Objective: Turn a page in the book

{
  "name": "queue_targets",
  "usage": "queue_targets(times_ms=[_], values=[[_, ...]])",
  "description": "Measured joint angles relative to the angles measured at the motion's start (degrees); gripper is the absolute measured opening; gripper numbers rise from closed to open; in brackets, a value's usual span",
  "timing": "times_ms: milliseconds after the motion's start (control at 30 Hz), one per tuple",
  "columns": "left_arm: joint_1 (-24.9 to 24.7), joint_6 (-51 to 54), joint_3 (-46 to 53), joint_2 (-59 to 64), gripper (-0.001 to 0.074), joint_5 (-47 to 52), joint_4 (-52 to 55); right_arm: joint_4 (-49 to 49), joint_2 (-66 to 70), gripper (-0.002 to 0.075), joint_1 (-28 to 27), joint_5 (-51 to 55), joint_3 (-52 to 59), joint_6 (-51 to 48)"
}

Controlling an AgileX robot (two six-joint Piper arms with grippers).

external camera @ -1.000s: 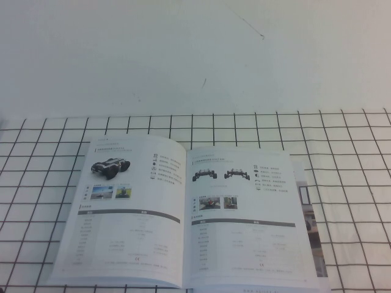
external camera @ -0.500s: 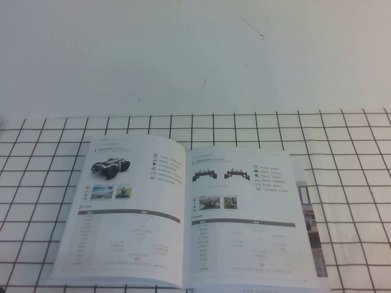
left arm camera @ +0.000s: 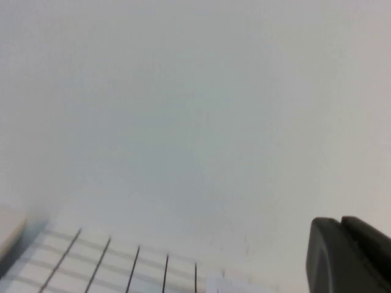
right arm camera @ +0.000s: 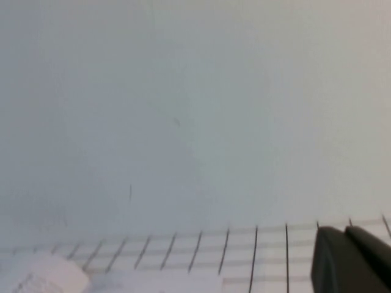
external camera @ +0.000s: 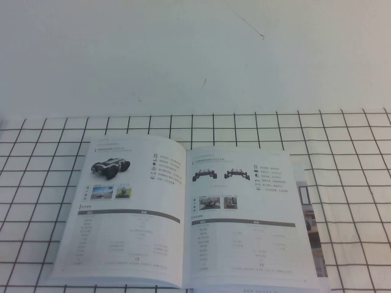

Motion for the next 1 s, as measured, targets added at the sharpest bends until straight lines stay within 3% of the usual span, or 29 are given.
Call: queue_targets(times_ms=[167,533,733,867,1000], values=[[0.00,0.00,0.00,0.00,-0.0003,-8.69,-2.11,0.13,0.00,0.0001,0.00,-8.60,0.00,-1.02],[0.00,-5.52,0.00,0.00,-0.0003,-14.19,-2.56,0.15,0.00,0.0001,0.00,-25.20,0.00,-1.98],[0.00,-12.19,0.00,0.00,-0.0003,-30.82,-2.64,-0.80,0.00,0.0001,0.00,-40.65,0.00,-1.98],[0.00,-18.72,-0.14,-0.12,-0.0003,-38.90,0.30,-2.51,-0.09,0.0001,0.00,-40.49,-4.12,-1.98],[0.00,-22.46,-5.37,-0.25,-0.0003,-35.88,6.76,-8.19,-0.09,0.0001,0.00,-35.69,-12.67,-1.98]])
